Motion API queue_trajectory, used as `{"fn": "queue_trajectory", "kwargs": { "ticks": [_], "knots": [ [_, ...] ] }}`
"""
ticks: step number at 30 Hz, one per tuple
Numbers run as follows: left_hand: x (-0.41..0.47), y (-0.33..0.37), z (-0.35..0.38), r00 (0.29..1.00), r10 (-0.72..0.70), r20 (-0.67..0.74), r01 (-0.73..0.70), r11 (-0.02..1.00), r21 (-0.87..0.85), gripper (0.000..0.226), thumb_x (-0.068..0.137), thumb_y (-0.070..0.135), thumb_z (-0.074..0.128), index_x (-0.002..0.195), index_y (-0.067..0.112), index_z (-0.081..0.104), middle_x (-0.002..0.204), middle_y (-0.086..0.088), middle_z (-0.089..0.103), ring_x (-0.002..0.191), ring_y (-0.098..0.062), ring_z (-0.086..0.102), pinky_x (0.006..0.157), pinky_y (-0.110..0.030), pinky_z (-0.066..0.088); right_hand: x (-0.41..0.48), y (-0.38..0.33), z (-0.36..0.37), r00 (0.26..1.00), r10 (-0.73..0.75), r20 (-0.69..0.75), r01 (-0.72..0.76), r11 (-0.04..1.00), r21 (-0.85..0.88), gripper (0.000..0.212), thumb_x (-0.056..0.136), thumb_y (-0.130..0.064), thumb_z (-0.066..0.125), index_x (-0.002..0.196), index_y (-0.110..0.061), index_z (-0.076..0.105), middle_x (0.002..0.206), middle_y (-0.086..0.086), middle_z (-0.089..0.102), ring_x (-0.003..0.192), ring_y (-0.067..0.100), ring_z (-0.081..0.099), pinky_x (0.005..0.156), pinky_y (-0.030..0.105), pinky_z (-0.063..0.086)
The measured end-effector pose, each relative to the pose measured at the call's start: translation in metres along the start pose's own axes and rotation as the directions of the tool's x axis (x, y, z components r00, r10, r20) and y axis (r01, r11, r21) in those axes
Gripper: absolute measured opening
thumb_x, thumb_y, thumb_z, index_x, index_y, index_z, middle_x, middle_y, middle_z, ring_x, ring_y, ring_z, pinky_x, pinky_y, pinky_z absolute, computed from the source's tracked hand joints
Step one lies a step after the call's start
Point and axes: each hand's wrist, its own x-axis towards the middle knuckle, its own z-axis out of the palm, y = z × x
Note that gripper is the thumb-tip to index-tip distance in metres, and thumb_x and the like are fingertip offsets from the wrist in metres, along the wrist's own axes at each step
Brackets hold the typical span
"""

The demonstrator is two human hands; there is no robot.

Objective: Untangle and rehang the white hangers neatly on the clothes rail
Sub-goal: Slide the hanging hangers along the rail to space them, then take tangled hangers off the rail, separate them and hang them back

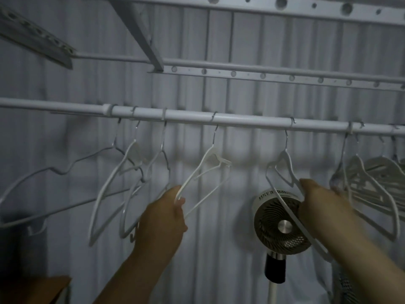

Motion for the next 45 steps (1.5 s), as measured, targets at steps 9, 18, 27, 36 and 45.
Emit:
{"fn": "queue_trajectory", "kwargs": {
  "ticks": [9, 18, 27, 36, 45],
  "knots": [
    [0.003, -0.018, -0.015, 0.998, -0.049, -0.033, 0.046, 0.995, -0.087, 0.035, 0.094, 0.008, 0.037, 0.125, 0.01, 0.052, 0.096, -0.026, 0.067, 0.045, -0.006, 0.048, 0.038, -0.006, 0.041, -0.01, -0.052, 0.002, 0.999, -0.044, 0.027, 0.035, 0.962, 0.271, 0.05, 0.085, 0.006, 0.04, 0.131, -0.012, 0.042, 0.111, 0.016, 0.063, 0.103, 0.031, 0.059, 0.07, 0.026, 0.039],
    [0.005, -0.024, -0.017, 0.996, -0.08, -0.027, 0.077, 0.994, -0.081, 0.037, 0.095, 0.01, 0.033, 0.129, 0.013, 0.048, 0.086, -0.013, 0.061, 0.046, -0.01, 0.054, 0.05, -0.018, 0.05, -0.015, -0.093, 0.005, 0.986, -0.16, -0.046, 0.167, 0.942, 0.291, 0.042, 0.089, 0.002, 0.037, 0.127, -0.013, 0.043, 0.094, 0.005, 0.061, 0.085, 0.025, 0.055, 0.057, 0.025, 0.034],
    [0.006, -0.023, -0.015, 0.999, -0.046, -0.005, 0.046, 0.997, -0.062, 0.042, 0.095, 0.01, 0.031, 0.134, 0.018, 0.042, 0.12, -0.003, 0.057, 0.045, -0.011, 0.055, 0.061, -0.027, 0.051, -0.016, -0.116, 0.01, 0.991, -0.135, 0.009, 0.122, 0.915, 0.384, 0.045, 0.085, 0.006, 0.037, 0.126, -0.01, 0.044, 0.117, 0.014, 0.06, 0.108, 0.032, 0.056, 0.079, 0.03, 0.044],
    [0.01, -0.028, -0.016, 0.999, -0.046, 0.018, 0.046, 0.997, -0.055, 0.043, 0.094, 0.009, 0.031, 0.134, 0.02, 0.043, 0.119, -0.003, 0.058, 0.045, -0.013, 0.055, 0.062, -0.029, 0.051, -0.017, -0.115, 0.011, 0.992, -0.122, -0.015, 0.12, 0.934, 0.338, 0.042, 0.087, 0.005, 0.036, 0.126, -0.009, 0.044, 0.109, 0.012, 0.062, 0.101, 0.029, 0.058, 0.065, 0.023, 0.029],
    [0.006, -0.019, -0.022, 0.997, -0.042, 0.068, 0.044, 0.998, -0.034, 0.045, 0.09, 0.009, 0.042, 0.134, 0.017, 0.043, 0.117, -0.004, 0.062, 0.084, -0.029, 0.067, 0.089, -0.039, 0.051, -0.019, -0.12, 0.013, 0.995, -0.098, -0.005, 0.092, 0.917, 0.387, 0.034, 0.087, 0.0, 0.037, 0.118, -0.01, 0.046, 0.109, 0.013, 0.061, 0.101, 0.032, 0.058, 0.066, 0.025, 0.033]
  ]
}}
